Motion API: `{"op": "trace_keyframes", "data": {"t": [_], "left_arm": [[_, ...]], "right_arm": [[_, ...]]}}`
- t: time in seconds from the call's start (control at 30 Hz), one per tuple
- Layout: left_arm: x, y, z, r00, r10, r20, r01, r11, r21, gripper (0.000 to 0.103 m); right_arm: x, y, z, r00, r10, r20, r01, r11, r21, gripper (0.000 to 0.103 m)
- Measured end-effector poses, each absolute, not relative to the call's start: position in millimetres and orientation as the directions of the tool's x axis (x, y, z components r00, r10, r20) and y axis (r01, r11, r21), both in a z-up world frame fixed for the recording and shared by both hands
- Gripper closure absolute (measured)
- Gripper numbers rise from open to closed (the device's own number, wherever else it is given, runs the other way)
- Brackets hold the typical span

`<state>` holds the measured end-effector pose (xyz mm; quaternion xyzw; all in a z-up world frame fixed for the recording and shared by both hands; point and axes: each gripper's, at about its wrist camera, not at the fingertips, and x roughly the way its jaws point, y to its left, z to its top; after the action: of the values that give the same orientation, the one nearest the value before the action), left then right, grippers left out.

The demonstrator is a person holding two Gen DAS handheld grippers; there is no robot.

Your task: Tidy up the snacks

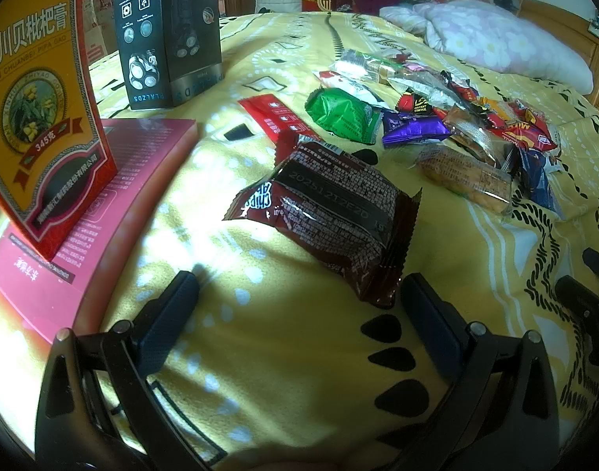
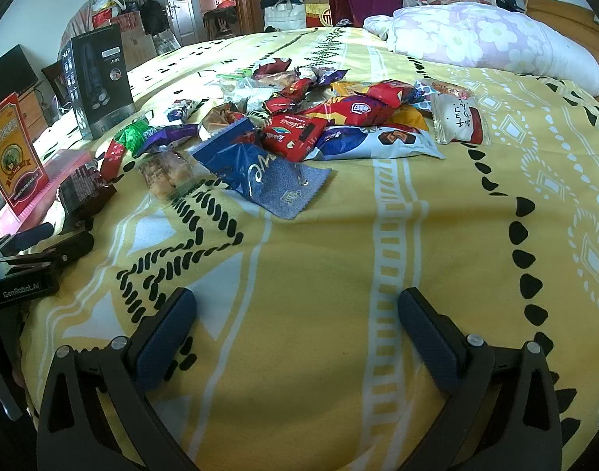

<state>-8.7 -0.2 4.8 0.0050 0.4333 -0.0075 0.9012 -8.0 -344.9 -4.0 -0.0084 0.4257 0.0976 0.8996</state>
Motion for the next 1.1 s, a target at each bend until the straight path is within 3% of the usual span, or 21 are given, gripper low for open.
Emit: {"op": "trace_keyframes", "data": {"t": [0.37, 0.53, 0.63, 0.67, 0.7, 0.73, 0.83, 0.9, 1.0, 1.1], "left_arm": [[-24.7, 12.4, 23.4, 0.626, -0.122, -0.77, 0.107, 0.992, -0.07, 0.0], [2.7, 21.0, 43.5, 0.619, -0.155, -0.77, 0.042, 0.985, -0.165, 0.0], [33.2, 14.9, 32.0, 0.565, -0.112, -0.818, -0.016, 0.989, -0.146, 0.0], [38.2, 11.5, 26.1, 0.548, -0.105, -0.83, -0.017, 0.991, -0.136, 0.002], [41.2, 5.5, 20.7, 0.522, -0.122, -0.844, 0.004, 0.99, -0.14, 0.01], [39.0, -2.9, 19.8, 0.49, -0.2, -0.849, 0.067, 0.979, -0.192, 0.016], [16.2, -32.3, 29.5, 0.31, -0.502, -0.807, 0.303, 0.857, -0.417, 0.019], [-2.5, -44.3, 36.1, 0.183, -0.621, -0.762, 0.386, 0.759, -0.525, 0.021], [-20.4, -43.4, 55.0, 0.244, -0.586, -0.773, 0.449, 0.774, -0.445, 0.023], [-18.8, -37.9, 77.9, 0.429, -0.444, -0.787, 0.484, 0.848, -0.214, 0.022]], "right_arm": [[-8.7, -345.8, -3.3, 0.622, 0.178, -0.763, -0.182, 0.98, 0.08, 0.0], [-8.7, -346.3, -2.8, 0.623, 0.181, -0.761, -0.182, 0.98, 0.084, 0.0], [-8.2, -346.5, -2.8, 0.621, 0.185, -0.762, -0.183, 0.979, 0.089, 0.0], [-8.1, -346.9, -3.0, 0.621, 0.186, -0.762, -0.183, 0.979, 0.09, 0.0], [-8.0, -347.1, -3.0, 0.62, 0.188, -0.762, -0.184, 0.979, 0.092, 0.0], [-8.3, -347.6, -2.9, 0.621, 0.189, -0.761, -0.184, 0.979, 0.093, 0.0], [-8.1, -347.9, -2.8, 0.62, 0.192, -0.76, -0.184, 0.978, 0.097, 0.0], [-8.4, -348.1, -2.8, 0.62, 0.193, -0.76, -0.184, 0.978, 0.099, 0.0], [-8.4, -347.4, -2.4, 0.621, 0.195, -0.759, -0.184, 0.978, 0.101, 0.0], [-8.4, -347.3, -2.4, 0.621, 0.195, -0.759, -0.184, 0.978, 0.101, 0.0]]}}
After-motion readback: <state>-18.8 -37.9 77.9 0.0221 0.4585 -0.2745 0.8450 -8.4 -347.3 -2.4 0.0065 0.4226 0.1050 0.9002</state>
